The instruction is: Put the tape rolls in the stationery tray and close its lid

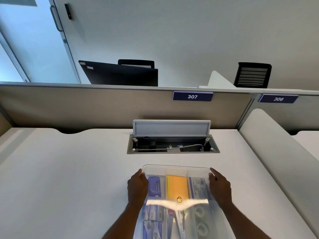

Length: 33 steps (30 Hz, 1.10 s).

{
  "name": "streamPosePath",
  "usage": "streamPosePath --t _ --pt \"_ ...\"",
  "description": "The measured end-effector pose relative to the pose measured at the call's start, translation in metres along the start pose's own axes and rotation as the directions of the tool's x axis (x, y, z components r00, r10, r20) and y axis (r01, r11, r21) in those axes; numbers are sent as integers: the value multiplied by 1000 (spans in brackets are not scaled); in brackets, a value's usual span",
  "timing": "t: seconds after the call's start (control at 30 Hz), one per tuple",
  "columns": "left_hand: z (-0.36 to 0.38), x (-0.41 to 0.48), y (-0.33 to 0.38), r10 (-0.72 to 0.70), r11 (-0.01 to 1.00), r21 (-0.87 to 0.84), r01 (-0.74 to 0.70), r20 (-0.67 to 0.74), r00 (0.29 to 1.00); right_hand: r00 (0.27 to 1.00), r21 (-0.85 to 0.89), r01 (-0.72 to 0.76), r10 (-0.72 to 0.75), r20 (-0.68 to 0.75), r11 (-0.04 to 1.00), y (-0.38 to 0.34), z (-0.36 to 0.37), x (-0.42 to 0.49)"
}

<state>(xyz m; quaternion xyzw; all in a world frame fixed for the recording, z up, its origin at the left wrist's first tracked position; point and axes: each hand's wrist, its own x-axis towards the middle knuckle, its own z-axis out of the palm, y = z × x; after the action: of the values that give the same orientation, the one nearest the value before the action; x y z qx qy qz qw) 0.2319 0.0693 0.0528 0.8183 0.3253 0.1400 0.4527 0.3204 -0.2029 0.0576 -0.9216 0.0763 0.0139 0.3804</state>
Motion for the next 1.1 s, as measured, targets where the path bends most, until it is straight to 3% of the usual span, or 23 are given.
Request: streamPosePath --t 0.2,0.37,0.9,1.0,1.1 --pt "-19 -4 -10 -88 996 34 83 186 979 989 16 -4 1 149 1000 3 -11 -10" --pt "-33 -43 -39 -140 989 64 134 93 986 993 7 2 -2 116 1000 18 -17 -48" --pt "-44 -104 -39 -101 983 157 93 40 994 997 -31 -15 18 80 999 35 -33 -106" --pt "-47 -103 -42 -65 987 150 60 30 997 998 -112 -50 54 37 992 33 -30 -109" --pt "-52 -107 -43 -1 975 223 -4 23 1000 990 -324 101 -126 -59 941 28 -31 -114"
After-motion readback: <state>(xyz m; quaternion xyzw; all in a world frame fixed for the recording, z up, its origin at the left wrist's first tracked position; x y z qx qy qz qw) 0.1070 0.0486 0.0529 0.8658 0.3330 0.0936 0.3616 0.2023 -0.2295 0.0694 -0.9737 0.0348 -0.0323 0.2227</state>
